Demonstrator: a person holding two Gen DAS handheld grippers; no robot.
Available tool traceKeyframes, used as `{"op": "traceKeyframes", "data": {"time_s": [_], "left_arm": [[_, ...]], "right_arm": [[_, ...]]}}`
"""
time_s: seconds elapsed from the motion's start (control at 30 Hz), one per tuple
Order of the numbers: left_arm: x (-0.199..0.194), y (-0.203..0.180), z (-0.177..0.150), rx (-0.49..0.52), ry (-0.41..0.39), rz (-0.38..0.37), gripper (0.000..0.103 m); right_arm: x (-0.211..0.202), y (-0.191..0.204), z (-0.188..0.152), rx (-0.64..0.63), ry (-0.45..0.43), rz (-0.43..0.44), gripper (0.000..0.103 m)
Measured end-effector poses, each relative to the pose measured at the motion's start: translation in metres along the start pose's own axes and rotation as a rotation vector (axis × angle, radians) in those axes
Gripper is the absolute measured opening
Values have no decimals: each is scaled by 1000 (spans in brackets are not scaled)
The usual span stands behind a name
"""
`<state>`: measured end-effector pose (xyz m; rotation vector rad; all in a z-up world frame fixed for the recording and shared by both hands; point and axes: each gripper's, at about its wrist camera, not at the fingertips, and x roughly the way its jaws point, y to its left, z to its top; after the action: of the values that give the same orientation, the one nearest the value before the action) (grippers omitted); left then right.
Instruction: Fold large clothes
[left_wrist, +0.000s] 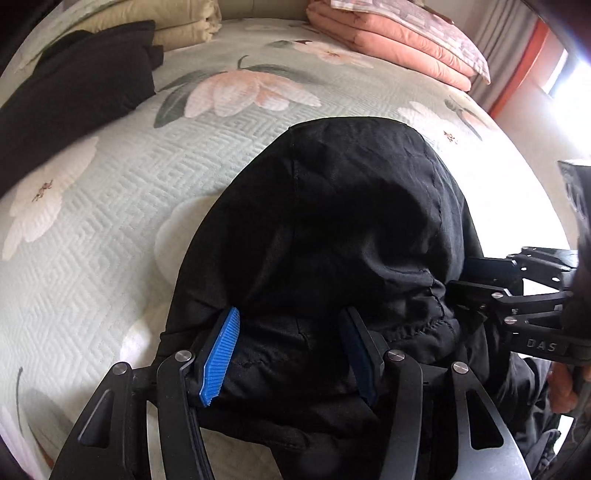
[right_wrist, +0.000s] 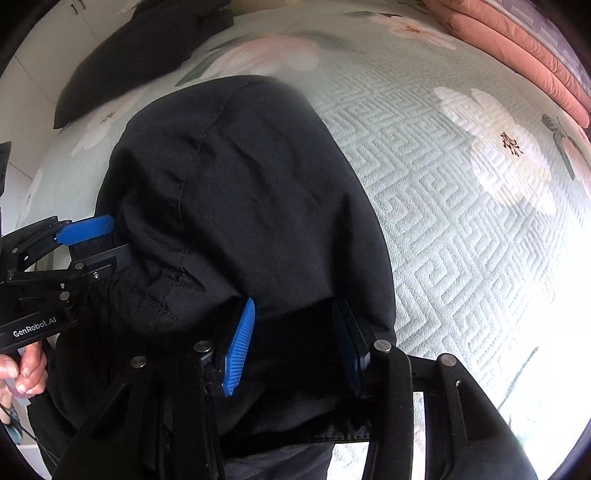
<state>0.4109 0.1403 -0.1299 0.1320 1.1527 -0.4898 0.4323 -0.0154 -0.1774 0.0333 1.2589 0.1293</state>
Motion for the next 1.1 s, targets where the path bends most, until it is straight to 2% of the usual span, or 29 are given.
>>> {"op": "traceKeyframes", "data": {"time_s": [0.17, 0.23, 0.33, 0.4, 0.47, 0.6, 0.67, 0.73, 0.77, 0.8, 0.83, 0.87, 0.97, 1.03, 1.1], "left_arm": [[-8, -10, -5, 30, -8, 36, 59], [-8, -9, -4, 27, -10, 34, 59], [-8, -10, -5, 35, -15, 40, 59], [-6, -13, -4, 42, -17, 44, 59], [-6, -15, -4, 49, -18, 49, 59], [-8, -15, -3, 58, -12, 43, 59], [-19, -9, 1, 55, -9, 16, 59], [-41, 1, 12, 59, -45, -27, 61], [-52, 8, 20, 58, -62, -54, 62], [-57, 13, 26, 54, -69, -69, 69], [-62, 21, 37, 42, -82, -89, 76], [-63, 28, 44, 30, -87, -105, 78], [-40, 53, 67, -29, -5, -200, 79], [-15, 67, 73, -86, 82, -266, 79], [4, 73, 72, -120, 145, -343, 79]], "right_arm": [[-42, 2, -12, 20, -42, 0, 46], [-52, 1, -17, 11, -55, -29, 46], [-39, -3, -24, 18, -7, -62, 46], [-16, -14, -25, 54, 49, -26, 46], [-7, -21, -26, 84, 26, 5, 46], [-15, -16, -18, 49, 39, -20, 47], [-29, -13, -7, 24, 38, -7, 47], [-58, -17, 6, 16, -30, 39, 49], [-67, -19, 14, 14, -56, 53, 57], [-75, -21, 24, 10, -84, 66, 67], [-78, -26, 33, 9, -106, 73, 70], [-77, -29, 41, 9, -116, 77, 71], [-54, -46, 66, 30, -71, 133, 71], [-37, -60, 77, 77, -22, 193, 71], [-19, -69, 82, 90, 11, 214, 71]]}}
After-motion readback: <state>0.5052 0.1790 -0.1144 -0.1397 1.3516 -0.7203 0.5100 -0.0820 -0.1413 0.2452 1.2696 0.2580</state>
